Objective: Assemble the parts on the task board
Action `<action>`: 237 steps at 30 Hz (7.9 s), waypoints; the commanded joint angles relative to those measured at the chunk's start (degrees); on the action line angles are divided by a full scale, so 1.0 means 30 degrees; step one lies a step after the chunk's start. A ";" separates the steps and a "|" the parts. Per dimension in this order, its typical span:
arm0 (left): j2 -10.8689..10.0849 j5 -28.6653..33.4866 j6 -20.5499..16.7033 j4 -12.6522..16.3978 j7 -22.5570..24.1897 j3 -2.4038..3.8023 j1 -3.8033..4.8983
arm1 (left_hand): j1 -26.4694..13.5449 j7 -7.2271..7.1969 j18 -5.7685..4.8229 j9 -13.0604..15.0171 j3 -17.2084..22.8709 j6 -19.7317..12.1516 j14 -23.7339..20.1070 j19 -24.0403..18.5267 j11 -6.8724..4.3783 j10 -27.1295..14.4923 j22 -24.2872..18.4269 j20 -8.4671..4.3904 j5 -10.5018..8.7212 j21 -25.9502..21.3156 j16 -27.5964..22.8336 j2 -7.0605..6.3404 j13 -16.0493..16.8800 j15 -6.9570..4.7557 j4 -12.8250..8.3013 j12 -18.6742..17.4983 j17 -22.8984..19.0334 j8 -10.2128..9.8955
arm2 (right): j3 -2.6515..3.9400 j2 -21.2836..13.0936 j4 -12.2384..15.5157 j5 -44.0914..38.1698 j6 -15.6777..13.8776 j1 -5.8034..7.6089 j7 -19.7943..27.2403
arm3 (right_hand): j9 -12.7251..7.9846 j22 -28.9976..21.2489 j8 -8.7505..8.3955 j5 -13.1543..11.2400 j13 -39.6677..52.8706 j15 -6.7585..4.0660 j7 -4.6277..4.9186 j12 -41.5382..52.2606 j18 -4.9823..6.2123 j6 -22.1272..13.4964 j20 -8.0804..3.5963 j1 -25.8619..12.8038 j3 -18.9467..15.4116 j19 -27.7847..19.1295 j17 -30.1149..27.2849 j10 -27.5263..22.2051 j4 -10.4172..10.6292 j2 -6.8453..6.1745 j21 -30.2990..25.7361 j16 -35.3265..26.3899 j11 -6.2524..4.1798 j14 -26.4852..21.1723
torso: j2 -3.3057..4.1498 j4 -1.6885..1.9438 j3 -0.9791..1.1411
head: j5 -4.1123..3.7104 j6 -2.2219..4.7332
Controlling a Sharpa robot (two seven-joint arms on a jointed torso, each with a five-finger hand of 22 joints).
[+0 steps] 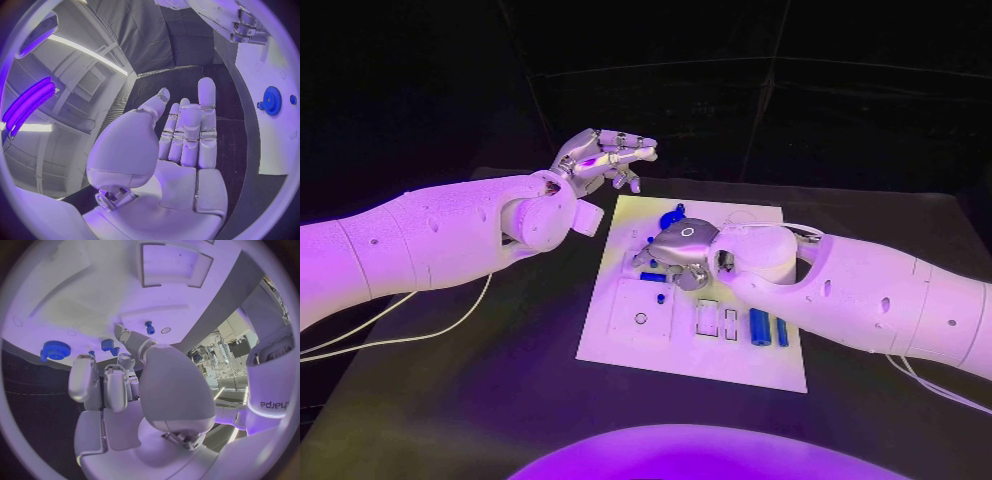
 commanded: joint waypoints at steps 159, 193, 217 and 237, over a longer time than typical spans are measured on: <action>-0.0933 0.0001 0.0529 -0.0226 0.0181 -0.0706 0.0114 | 0.0301 -0.0052 0.0254 -0.0037 -0.0878 -0.0506 -0.0574 -0.0117 0.0011 -0.0555 -0.0328 0.0121 0.0066 -0.0443 -0.0548 -0.0497 -0.0042 -0.0015 -0.0132 0.0546 -0.1043 0.0274 | -0.0596 -0.2052 0.1481 0.2769 -0.5951 0.0172 0.1904 | 0.0449 0.0825 0.1361 0.0040 -0.0420 0.0237 0.1717 0.1453 -0.0058 0.6382 0.0265 -0.1460 -0.1737 0.0794 0.2055 0.1161 -0.0083 0.0820 0.0223 0.0232 0.0357 0.1205 | -0.0041 -0.0057 0.0025 | 0.0212 -0.0159; -0.2603 -1.2937 0.0862 0.1282 -0.0268 -0.1325 -0.0416 | 0.1709 0.0230 0.0223 -0.0033 -0.3410 -0.2547 -0.6068 -0.3807 0.0761 -0.3795 -0.3069 0.1236 0.0047 -0.4234 -0.7258 -0.0728 -0.0301 0.1102 -0.1116 0.1318 -0.5796 0.0682 | -0.0519 -0.4821 0.4073 0.6032 -0.7467 0.0144 0.2135 | 0.0420 0.0816 0.1313 0.0054 -0.0461 0.0306 0.1852 0.1431 -0.0057 0.6424 0.0329 -0.1551 -0.1915 0.0797 0.2027 0.1125 0.0058 0.0815 0.0201 0.0209 0.0444 0.1198 | -0.0019 -0.0058 0.0002 | -0.0268 0.0734; -0.1735 -1.3289 0.1840 0.1708 -0.0637 -0.1332 -0.0514 | 0.1823 0.0656 0.0271 -0.0077 -0.4247 -0.1967 -0.5137 -0.3276 0.0853 -0.3000 -0.4156 0.1287 0.0042 -0.4899 -0.8839 -0.0268 -0.0331 0.1114 -0.1116 0.1735 -0.6529 0.1218 | 0.0114 -0.4679 0.4469 0.6096 -0.7760 0.0144 0.1782 | 0.0418 0.0806 0.1318 0.0068 -0.0495 0.0340 0.1918 0.1414 -0.0055 0.6491 0.0356 -0.1545 -0.1960 0.0795 0.2024 0.1100 0.0103 0.0842 0.0189 0.0204 0.0488 0.1199 | 0.0001 -0.0013 0.0019 | -0.0537 0.0685; -0.1426 -1.2821 0.2278 0.1955 -0.0456 -0.1335 -0.0530 | 0.1657 0.0066 0.0321 -0.0007 -0.5104 -0.1023 -0.3508 -0.2119 0.0315 -0.1391 -0.5251 0.0910 0.0049 -0.5360 -1.0348 0.0447 -0.0223 0.0663 -0.1059 0.1833 -0.6799 0.1629 | 0.0132 -0.4307 0.4261 0.5695 -0.7409 0.0146 0.1483 | 0.0413 0.0771 0.1311 0.0068 -0.0538 0.0360 0.1950 0.1387 -0.0045 0.6512 0.0373 -0.1542 -0.1989 0.0765 0.1979 0.1063 0.0122 0.0842 0.0160 0.0180 0.0514 0.1188 | -0.0009 -0.0028 0.0015 | -0.0516 0.0594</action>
